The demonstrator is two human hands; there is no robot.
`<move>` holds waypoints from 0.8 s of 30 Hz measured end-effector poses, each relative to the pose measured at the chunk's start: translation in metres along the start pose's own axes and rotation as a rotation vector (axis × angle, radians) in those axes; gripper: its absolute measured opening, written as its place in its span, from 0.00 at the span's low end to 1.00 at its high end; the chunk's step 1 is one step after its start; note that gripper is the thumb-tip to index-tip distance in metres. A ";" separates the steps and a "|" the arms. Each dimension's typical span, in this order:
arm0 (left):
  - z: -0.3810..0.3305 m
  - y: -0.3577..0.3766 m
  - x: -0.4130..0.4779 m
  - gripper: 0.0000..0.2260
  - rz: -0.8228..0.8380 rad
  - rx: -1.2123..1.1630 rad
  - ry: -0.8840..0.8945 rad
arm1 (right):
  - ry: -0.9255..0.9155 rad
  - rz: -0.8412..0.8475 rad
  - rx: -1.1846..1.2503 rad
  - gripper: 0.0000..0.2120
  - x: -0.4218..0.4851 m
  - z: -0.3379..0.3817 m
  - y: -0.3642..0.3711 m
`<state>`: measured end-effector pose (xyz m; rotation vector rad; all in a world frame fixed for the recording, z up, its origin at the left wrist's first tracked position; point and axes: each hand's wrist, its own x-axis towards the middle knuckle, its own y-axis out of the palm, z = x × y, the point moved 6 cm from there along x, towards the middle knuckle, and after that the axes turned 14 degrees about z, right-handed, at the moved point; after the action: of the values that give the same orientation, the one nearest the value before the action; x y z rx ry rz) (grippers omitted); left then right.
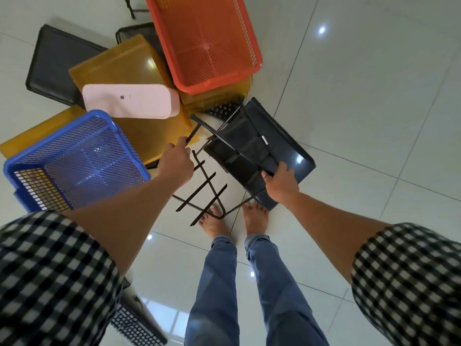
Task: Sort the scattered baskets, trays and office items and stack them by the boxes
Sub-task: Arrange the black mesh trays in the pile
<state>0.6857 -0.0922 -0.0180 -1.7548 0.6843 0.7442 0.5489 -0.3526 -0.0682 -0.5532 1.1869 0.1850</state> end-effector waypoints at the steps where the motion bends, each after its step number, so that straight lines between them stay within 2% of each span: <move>1: -0.003 -0.006 -0.008 0.15 -0.013 -0.009 0.003 | -0.006 -0.010 0.008 0.33 -0.011 0.000 -0.001; 15: -0.038 -0.100 -0.116 0.15 -0.092 -0.047 -0.020 | -0.090 -0.121 0.203 0.34 -0.148 0.044 -0.036; 24: -0.060 -0.129 -0.158 0.14 -0.102 -0.154 0.010 | -0.190 -0.274 0.135 0.34 -0.211 0.066 -0.094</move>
<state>0.6901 -0.0999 0.1946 -1.9199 0.5518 0.7342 0.5633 -0.3684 0.1714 -0.5599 0.9210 -0.0751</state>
